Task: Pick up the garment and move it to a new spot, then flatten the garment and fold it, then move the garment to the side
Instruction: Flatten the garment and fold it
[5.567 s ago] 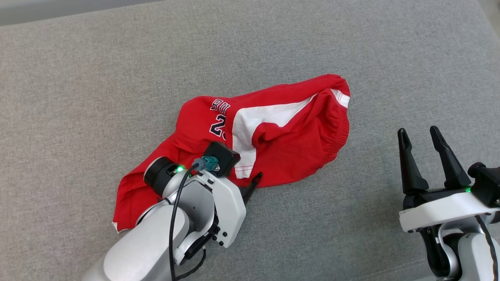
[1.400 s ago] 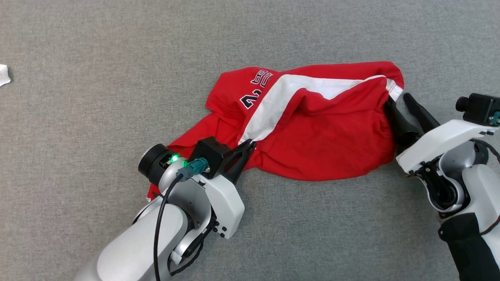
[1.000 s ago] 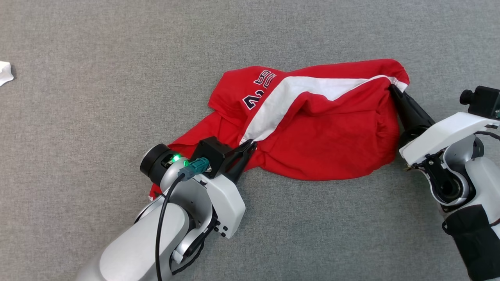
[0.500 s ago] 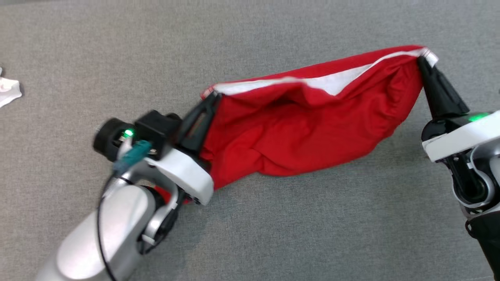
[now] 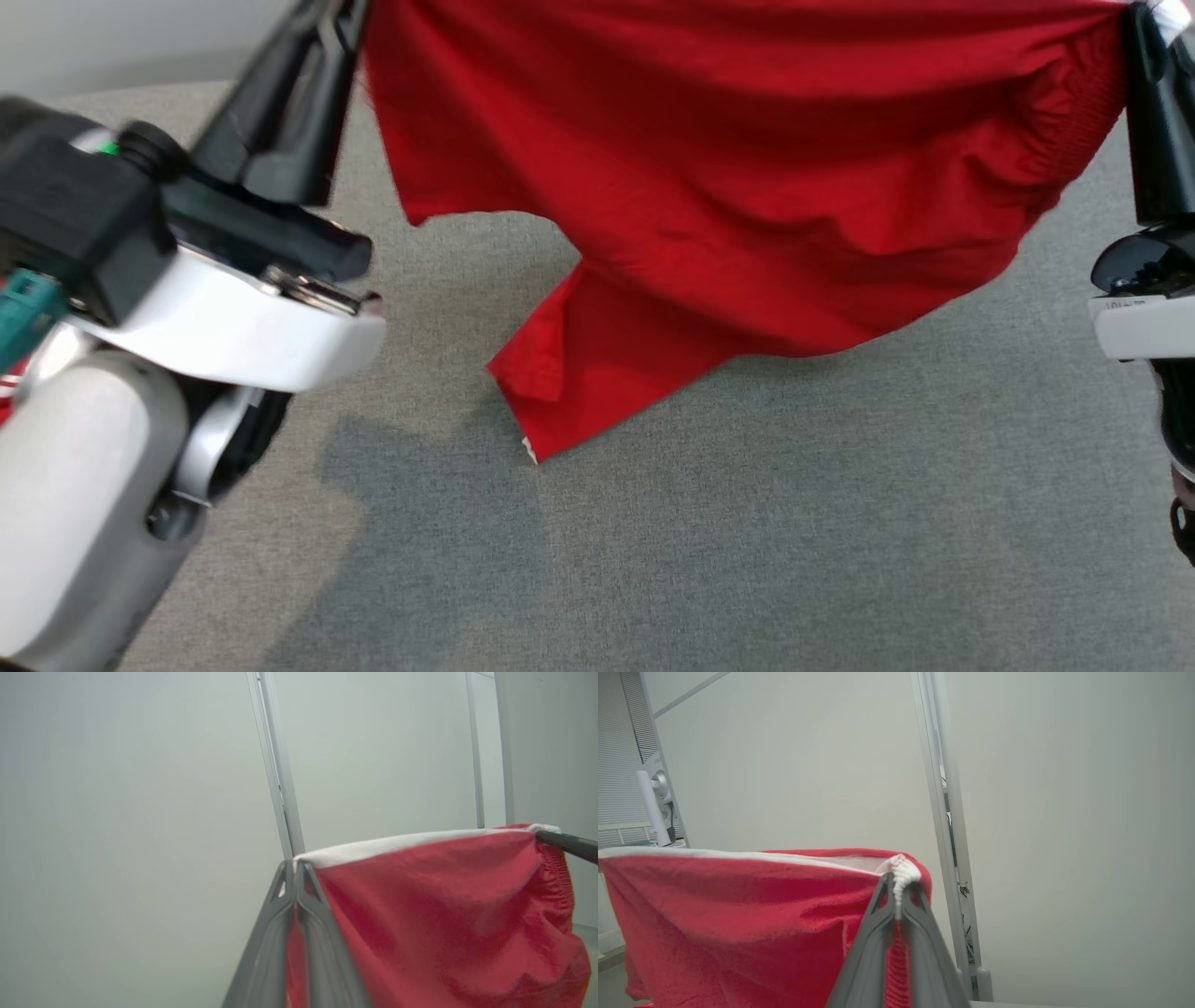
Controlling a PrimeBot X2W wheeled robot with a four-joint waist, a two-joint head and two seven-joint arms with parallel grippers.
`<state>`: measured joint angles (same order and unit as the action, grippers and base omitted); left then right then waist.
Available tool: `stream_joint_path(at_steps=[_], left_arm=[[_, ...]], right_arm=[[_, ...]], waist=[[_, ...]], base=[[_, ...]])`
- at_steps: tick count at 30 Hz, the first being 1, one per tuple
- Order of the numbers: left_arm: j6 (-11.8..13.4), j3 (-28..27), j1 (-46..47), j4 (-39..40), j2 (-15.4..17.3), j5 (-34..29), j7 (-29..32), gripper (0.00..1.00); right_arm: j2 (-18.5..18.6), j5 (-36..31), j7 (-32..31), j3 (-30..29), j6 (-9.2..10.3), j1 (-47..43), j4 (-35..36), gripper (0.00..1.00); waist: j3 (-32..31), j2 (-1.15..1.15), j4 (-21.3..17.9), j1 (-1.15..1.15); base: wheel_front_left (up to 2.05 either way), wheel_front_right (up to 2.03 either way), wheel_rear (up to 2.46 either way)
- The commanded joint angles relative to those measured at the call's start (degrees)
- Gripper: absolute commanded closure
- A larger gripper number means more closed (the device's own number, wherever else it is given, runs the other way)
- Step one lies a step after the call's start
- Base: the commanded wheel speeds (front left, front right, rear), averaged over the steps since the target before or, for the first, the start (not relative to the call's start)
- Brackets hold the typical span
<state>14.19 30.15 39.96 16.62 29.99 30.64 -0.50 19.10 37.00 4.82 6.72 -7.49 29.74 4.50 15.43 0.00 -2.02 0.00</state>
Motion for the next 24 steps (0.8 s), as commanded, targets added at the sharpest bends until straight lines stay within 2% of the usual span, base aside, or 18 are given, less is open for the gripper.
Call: stream_joint_path(at_steps=[1,9,14,20,24], left_arm=[[0.46,-0.76,1.32,0.72,0.62,-0.65,0.38,1.0],[2.45,-3.35,4.93,6.15,2.68,-1.74,3.03,1.0],[2.01,-2.9,5.77,6.4,2.61,-1.26,4.16,1.0],[-2.23,-1.18,10.45,0.09,1.92,-0.34,4.5,1.0],[-6.54,-0.03,17.12,-9.78,-1.1,1.34,3.48,1.0]], right_arm=[[-0.24,-1.29,-0.94,-0.96,-0.01,-0.87,1.52,1.0],[-3.51,-4.59,-10.41,-5.01,-0.01,-3.24,11.0,1.0],[-5.07,-5.64,-12.9,-5.36,-0.01,-3.45,12.7,1.0],[-4.43,-6.48,-13.55,-3.06,-0.01,2.08,7.94,1.0],[-3.36,-5.68,-11.96,-0.98,-0.01,9.74,-0.36,1.0]], waist=[[-1.15,0.0,0.19,0.0],[-4.28,0.0,-0.1,0.0],[-4.36,0.0,-0.33,0.0],[-1.77,0.0,-0.58,0.0],[1.3,0.0,-0.1,0.0]], base=[[0.0,0.0,0.0],[0.0,0.0,0.0],[0.0,0.0,0.0],[0.0,0.0,0.0],[0.0,0.0,0.0]])
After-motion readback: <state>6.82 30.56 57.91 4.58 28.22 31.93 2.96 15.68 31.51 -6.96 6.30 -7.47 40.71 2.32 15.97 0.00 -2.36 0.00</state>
